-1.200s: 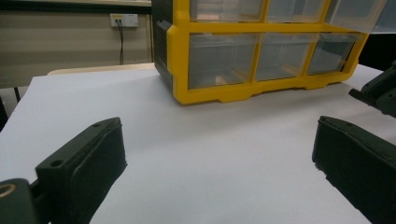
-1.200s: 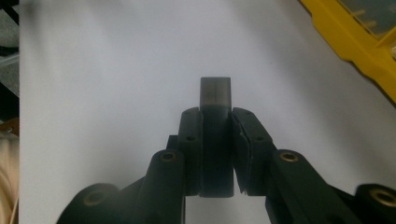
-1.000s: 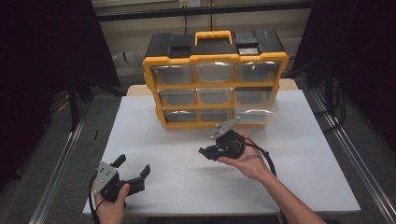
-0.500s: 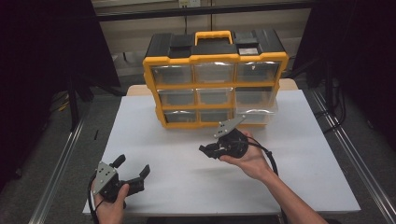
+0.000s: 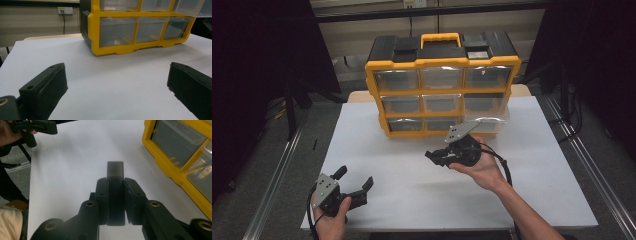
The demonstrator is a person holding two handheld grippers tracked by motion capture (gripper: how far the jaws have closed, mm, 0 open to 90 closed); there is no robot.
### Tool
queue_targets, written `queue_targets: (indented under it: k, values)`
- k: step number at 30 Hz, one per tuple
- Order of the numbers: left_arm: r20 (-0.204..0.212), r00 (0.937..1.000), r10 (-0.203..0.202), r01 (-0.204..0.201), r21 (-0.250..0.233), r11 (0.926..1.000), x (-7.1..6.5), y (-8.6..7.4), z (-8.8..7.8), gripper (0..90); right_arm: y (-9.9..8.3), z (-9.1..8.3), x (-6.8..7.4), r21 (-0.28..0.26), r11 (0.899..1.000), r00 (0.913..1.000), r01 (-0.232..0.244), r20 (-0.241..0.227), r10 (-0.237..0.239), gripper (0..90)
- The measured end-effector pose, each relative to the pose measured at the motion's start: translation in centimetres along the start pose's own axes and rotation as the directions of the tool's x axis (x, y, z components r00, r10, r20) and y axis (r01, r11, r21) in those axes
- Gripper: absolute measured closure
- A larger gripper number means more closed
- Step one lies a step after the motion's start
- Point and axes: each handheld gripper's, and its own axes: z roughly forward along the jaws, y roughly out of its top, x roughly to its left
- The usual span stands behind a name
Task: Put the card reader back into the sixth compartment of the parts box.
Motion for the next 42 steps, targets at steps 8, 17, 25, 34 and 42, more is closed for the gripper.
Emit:
queue_targets:
  k: [8,17,25,34,42]
  values:
    - [0.0,1.0,0.004,-0.004,-0.001,1.0,0.0,0.0,0.0,2.6,0.4,-0.8,0.0,-0.03,1.0,1.0,0.0,0.0,0.0,74.0]
    - [-0.002,1.0,0.008,-0.008,-0.003,1.0,0.0,0.0,0.0,2.6,0.9,-1.8,-0.1,-0.066,0.998,1.0,-0.002,0.001,0.002,74.0]
    - [-0.004,1.0,0.005,-0.005,0.001,1.0,0.0,0.0,0.1,2.6,1.7,-3.0,-0.2,-0.099,0.995,0.9999,0.006,0.01,-0.005,74.0]
    - [0.001,0.9999,0.016,-0.016,-0.002,0.9999,-0.1,0.0,0.1,2.6,2.4,-3.8,-0.4,-0.098,0.995,0.9996,0.011,0.026,-0.008,74.0]
    - [-0.01,0.9998,0.015,-0.015,-0.003,0.9999,0.0,0.0,0.0,2.6,3.3,-4.5,-0.5,-0.099,0.995,0.999,0.025,0.039,-0.021,74.0]
